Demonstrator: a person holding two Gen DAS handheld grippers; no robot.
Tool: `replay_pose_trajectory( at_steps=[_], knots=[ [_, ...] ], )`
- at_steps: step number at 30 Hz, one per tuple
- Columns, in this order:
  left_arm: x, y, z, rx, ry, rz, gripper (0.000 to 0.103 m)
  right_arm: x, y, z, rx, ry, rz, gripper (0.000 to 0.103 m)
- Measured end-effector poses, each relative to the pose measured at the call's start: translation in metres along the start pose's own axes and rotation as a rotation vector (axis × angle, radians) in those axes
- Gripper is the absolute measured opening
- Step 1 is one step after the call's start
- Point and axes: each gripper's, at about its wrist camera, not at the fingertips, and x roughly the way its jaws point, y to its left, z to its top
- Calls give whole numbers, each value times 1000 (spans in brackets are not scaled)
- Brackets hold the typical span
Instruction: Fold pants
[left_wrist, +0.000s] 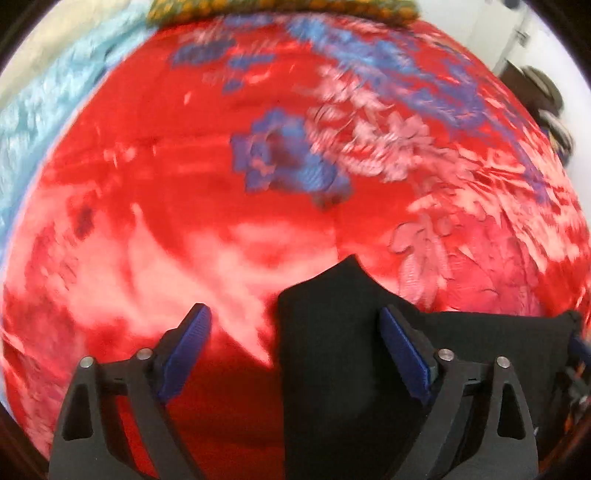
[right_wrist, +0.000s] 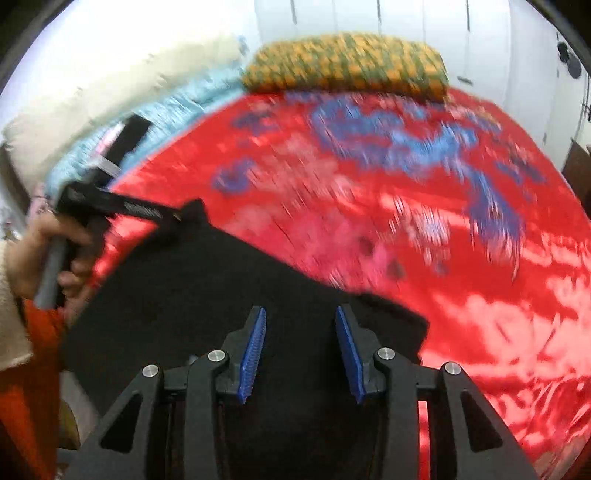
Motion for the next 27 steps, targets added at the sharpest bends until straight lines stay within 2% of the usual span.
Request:
replay_pose_trajectory(
  at_steps=[3, 7, 11, 14, 16, 18, 20, 21, 23, 25, 26, 27],
  knots=[
    [-10, 15, -4, -78, -27, -45, 98, -7, -8, -15, 41, -26, 25, 40],
    [-38, 31, -13, -63, -83, -19, 97, -28, -11, -35, 47, -45, -7, 40],
    [-73, 43, -37, -67, -98, -55, 97, -53, -21, -56, 80, -66, -43, 40],
    [-98, 24, -67, -7, -117, -123, 97, -77, -18, -60, 97, -109, -33, 40],
    [-111, -5, -97, 82, -113, -193, 97, -90, -7, -61, 98, -137, 20, 40],
    [-112, -34, -127, 172, -82, -232, 97, -93, 10, -67, 93, -125, 102, 40],
    [-103, -52, -147, 237, -41, -213, 97, -84, 18, -75, 111, -76, 144, 40],
    [-98, -61, -158, 293, -51, -142, 97, -74, 19, -81, 130, -19, 139, 41],
    [-99, -75, -171, 398, -68, -40, 97, -67, 15, -90, 154, 25, 139, 41],
    [-112, -73, -173, 401, -73, -83, 97, -79, 11, -92, 168, 12, 155, 41],
    [-125, -66, -170, 376, -85, -144, 97, -85, 9, -93, 171, 3, 156, 41],
    [-134, -59, -165, 353, -104, -170, 97, -93, 5, -96, 179, -13, 150, 51]
  ],
)
